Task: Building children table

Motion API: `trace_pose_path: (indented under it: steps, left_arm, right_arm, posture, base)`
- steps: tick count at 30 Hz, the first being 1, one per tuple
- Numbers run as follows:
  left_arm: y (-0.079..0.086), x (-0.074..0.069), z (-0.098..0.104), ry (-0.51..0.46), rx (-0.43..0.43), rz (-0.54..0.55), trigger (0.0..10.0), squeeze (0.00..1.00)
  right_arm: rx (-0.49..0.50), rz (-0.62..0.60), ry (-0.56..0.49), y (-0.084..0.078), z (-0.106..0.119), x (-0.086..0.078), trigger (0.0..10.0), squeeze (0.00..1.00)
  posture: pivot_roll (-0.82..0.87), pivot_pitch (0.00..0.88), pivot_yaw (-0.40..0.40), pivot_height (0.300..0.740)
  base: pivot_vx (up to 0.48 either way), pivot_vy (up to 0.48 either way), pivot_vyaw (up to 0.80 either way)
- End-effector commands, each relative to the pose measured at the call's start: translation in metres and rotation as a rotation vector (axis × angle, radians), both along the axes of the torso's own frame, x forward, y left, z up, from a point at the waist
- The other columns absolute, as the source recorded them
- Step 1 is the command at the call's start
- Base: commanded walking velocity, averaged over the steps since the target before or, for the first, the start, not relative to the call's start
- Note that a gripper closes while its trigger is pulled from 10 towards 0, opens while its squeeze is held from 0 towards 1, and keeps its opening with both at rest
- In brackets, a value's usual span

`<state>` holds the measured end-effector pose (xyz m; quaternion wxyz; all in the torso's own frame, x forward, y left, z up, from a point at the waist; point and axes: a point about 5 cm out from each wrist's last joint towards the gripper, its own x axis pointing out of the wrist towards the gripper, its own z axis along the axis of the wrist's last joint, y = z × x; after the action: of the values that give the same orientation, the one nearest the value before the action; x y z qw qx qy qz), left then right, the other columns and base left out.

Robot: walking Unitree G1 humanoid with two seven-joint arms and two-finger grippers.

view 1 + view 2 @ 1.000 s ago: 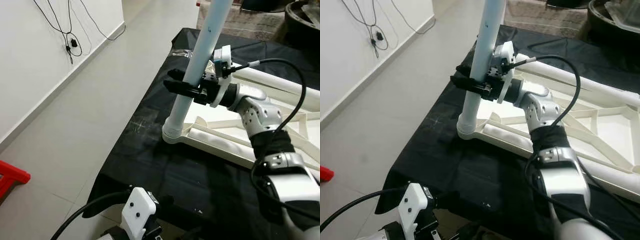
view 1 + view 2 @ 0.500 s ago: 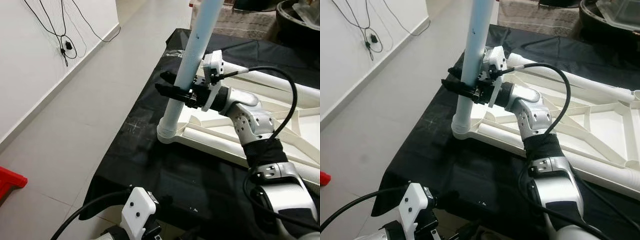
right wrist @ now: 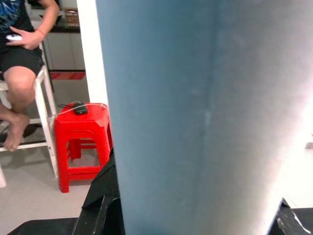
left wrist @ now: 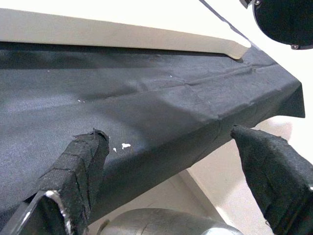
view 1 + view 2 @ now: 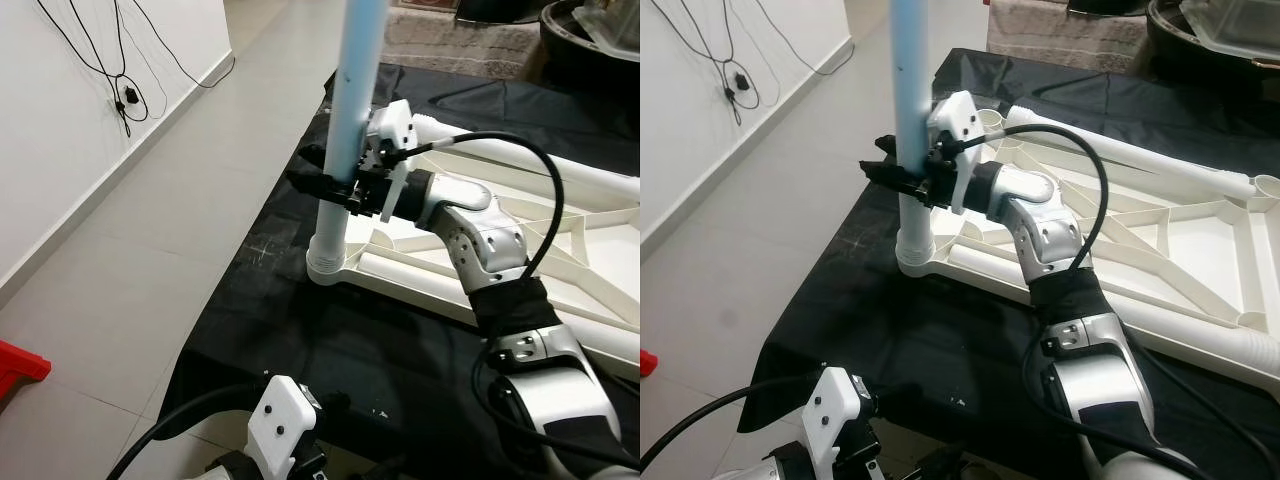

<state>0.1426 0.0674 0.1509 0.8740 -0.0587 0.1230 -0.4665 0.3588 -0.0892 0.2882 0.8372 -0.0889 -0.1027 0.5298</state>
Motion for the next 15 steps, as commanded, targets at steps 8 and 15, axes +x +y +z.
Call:
trace_pose_path:
  steps: [8, 15]
  left_arm:
    - [-0.002, -0.002, -0.005, 0.014, 0.009, -0.003, 10.0, 0.00]
    - [-0.002, -0.002, -0.006, 0.016, 0.007, -0.008, 10.0, 0.00]
  right_arm:
    - [-0.085, -0.126, 0.204, 0.011, -0.046, 0.006, 0.0, 0.00]
    - [0.015, -0.291, 0.266, 0.017, -0.062, 0.004, 0.0, 0.00]
  posture:
    - [0.10, 0.213, -0.048, 0.740]
    - [0.10, 0.201, -0.047, 0.740]
  base:
    - [0.000, 0.000, 0.00]
    - [0.000, 0.000, 0.00]
